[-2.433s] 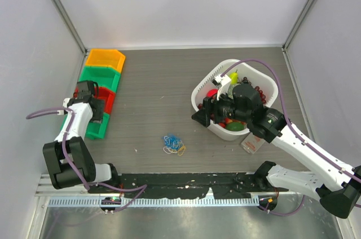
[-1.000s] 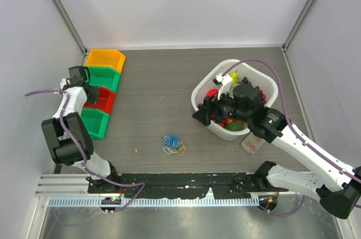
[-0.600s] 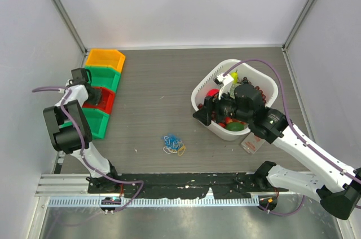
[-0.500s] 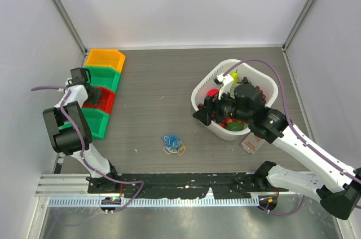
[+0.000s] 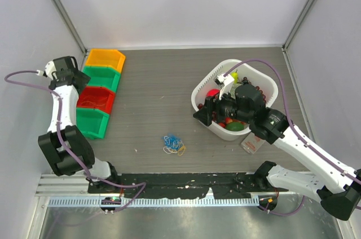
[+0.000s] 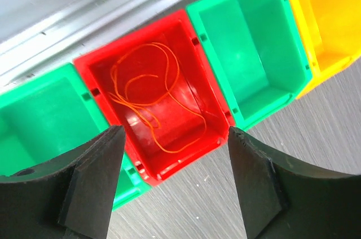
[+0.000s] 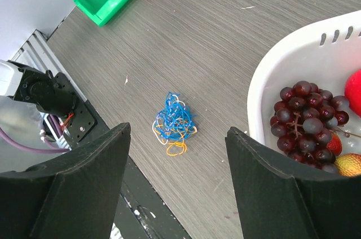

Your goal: Untangle the cables

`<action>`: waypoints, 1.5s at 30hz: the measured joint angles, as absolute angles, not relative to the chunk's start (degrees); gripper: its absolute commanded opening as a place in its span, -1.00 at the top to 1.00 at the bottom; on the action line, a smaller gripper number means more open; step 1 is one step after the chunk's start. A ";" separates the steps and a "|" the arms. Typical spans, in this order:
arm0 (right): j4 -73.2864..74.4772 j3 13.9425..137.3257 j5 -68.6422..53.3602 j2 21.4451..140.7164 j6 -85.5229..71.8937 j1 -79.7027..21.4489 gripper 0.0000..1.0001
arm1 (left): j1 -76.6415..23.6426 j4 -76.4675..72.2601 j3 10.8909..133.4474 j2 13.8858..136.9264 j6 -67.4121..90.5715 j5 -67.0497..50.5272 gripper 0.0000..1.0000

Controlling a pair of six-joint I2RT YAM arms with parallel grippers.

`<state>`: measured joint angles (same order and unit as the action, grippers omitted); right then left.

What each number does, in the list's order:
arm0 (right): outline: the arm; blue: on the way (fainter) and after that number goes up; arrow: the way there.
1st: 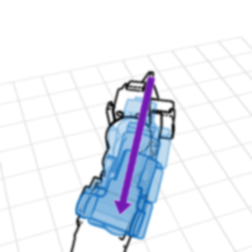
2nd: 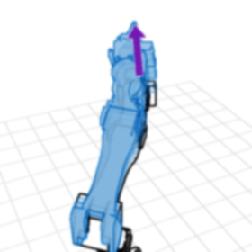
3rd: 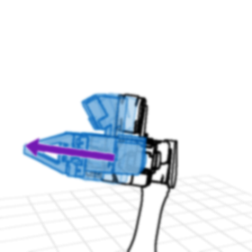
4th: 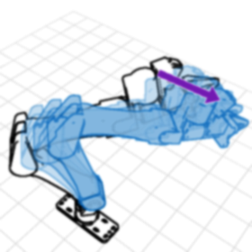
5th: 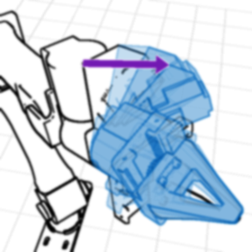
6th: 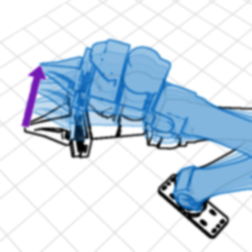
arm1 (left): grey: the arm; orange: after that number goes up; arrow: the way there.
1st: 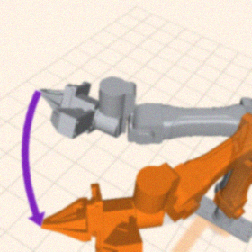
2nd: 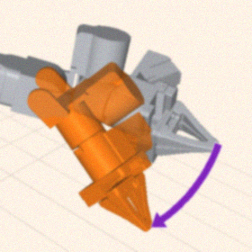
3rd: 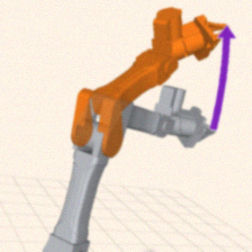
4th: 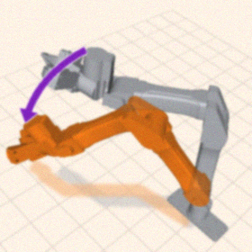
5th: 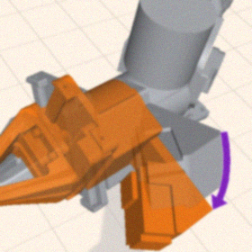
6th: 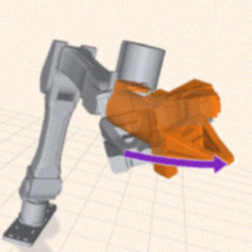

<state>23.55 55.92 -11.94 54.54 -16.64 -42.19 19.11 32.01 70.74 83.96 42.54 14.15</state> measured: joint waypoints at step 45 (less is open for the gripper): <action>-2.48 29.71 -3.68 69.34 -35.18 -63.20 0.15 | -38.22 19.20 40.80 74.98 38.59 -10.76 -0.16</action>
